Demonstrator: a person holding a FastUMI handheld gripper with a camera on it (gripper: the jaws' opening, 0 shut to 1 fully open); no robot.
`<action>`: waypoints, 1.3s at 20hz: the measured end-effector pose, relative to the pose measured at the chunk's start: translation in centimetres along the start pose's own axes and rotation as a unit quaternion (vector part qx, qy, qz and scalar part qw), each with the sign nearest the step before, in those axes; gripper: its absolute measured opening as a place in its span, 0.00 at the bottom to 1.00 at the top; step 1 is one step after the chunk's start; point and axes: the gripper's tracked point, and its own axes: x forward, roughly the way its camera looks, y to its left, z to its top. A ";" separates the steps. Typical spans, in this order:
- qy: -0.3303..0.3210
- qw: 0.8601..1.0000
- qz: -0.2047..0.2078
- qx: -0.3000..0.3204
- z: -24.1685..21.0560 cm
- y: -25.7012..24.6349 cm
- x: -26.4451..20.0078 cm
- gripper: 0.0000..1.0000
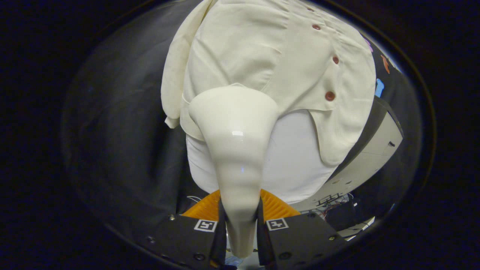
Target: Iron the clothes twice with a garment steamer, once on the left side and once on the right side.
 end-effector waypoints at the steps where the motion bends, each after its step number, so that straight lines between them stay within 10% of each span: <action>1: 0.002 1.000 -0.001 0.000 -0.2 -0.4 -0.7 0.33; 26: -0.203 0.977 -0.019 0.065 20.2 -17.2 -20.4 0.33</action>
